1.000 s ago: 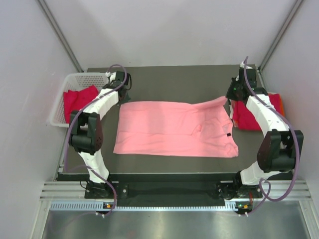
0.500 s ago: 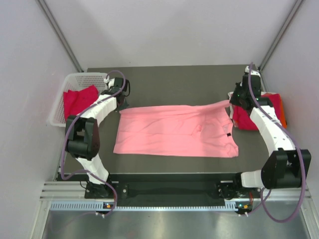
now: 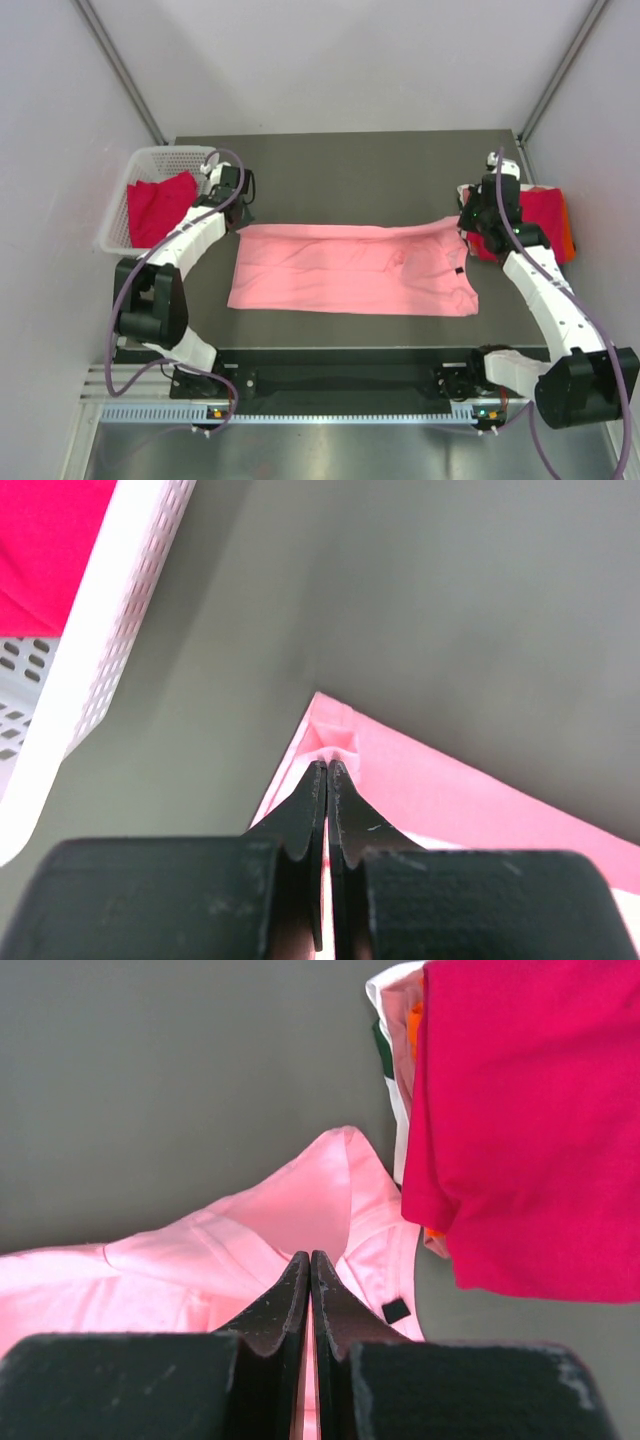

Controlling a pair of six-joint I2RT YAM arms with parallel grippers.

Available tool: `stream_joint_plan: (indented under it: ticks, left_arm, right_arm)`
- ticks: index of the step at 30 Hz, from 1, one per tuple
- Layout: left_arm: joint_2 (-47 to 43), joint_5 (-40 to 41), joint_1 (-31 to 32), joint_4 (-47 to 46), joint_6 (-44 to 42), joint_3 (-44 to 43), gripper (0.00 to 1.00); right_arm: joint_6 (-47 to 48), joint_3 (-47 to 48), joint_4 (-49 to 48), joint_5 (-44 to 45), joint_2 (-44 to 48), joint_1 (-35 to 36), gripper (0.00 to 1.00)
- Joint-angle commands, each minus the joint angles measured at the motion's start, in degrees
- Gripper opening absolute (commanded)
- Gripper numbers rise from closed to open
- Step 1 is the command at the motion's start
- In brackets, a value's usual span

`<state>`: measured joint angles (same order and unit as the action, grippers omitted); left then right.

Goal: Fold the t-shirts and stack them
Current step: Fold the tshirt

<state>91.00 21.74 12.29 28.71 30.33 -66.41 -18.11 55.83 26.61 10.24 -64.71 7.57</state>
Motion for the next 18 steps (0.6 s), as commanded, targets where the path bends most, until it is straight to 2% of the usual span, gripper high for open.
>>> stream_joint_plan:
  ticks: [1, 18]
  left_arm:
    - [-3.9, 1.03, 0.19, -2.6, 0.79, 2.07, 0.0]
    - [-8.91, 0.24, 0.27, -4.36, 1.31, 9.36, 0.0]
  right_arm:
    - [-0.52, -1.6, -0.68, 2.59, 3.0, 1.3, 0.0]
    - [-5.97, -10.38, 5.91, 3.83, 17.15, 4.64, 0.0]
